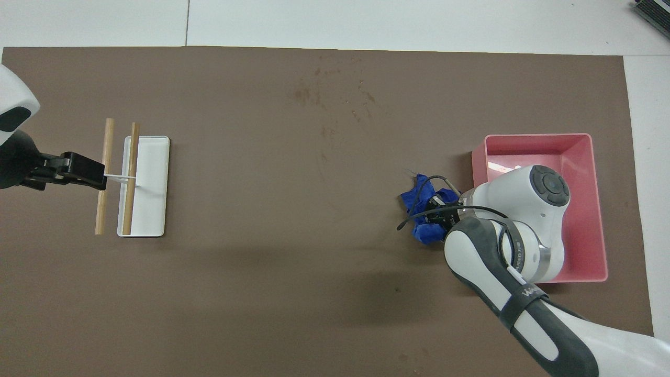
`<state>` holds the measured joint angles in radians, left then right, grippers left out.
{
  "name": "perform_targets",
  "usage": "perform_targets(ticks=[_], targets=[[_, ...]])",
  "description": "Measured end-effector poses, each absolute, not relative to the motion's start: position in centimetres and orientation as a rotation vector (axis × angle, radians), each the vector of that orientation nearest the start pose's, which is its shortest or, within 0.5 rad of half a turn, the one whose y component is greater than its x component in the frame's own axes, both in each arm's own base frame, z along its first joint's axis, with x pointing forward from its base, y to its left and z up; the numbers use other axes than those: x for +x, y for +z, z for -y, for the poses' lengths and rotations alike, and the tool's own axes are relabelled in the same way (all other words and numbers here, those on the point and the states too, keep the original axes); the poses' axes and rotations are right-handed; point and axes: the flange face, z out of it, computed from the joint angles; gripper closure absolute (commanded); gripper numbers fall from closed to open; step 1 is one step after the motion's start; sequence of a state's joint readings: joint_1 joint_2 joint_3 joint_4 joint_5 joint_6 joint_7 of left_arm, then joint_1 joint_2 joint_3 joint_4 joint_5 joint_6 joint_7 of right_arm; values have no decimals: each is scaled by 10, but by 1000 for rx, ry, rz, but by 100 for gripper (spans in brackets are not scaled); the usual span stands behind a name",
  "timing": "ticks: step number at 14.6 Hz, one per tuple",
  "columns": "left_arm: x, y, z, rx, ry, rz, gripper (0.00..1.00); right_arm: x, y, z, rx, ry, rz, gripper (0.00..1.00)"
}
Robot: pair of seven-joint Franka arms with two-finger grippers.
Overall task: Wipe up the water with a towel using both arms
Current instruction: 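Carry the towel into the pink bin with the right gripper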
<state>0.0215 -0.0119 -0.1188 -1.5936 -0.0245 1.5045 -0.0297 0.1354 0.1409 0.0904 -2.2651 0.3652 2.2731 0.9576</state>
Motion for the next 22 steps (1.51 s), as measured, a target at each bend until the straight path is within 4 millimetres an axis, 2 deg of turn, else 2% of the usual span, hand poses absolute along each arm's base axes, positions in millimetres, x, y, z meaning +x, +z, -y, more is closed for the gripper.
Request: perform_targets(ticks=[3,6,9,11,14,17,18,20,22], targets=[[540,615,56,-3155,125,-108,0,493,288,-114,-2618,482,-1423,100],[540,615,56,-3155,125,-108,0,473,289,-110,-2635,636,-1443,100],[540,615,56,-3155,126,-108,0,459,304,-116,-2627,742,-1495,100],[540,615,56,-3155,126,-108,0,459,334,-121,-2621,779,-1508,100],[540,615,56,-3155,126,-108,0,472,396,-126,-2602,780,-1518,100],[540,615,56,-3155,126,-108,0,480,451,-122,-2597,653,-1504,100],[540,615,56,-3155,126,-108,0,479,465,-115,-2622,584,-1505,100],[540,615,56,-3155,126,-108,0,478,484,-88,-2678,468,-1490,100],[540,615,56,-3155,127,-108,0,485,489,-46,-2697,404,-1414,100]])
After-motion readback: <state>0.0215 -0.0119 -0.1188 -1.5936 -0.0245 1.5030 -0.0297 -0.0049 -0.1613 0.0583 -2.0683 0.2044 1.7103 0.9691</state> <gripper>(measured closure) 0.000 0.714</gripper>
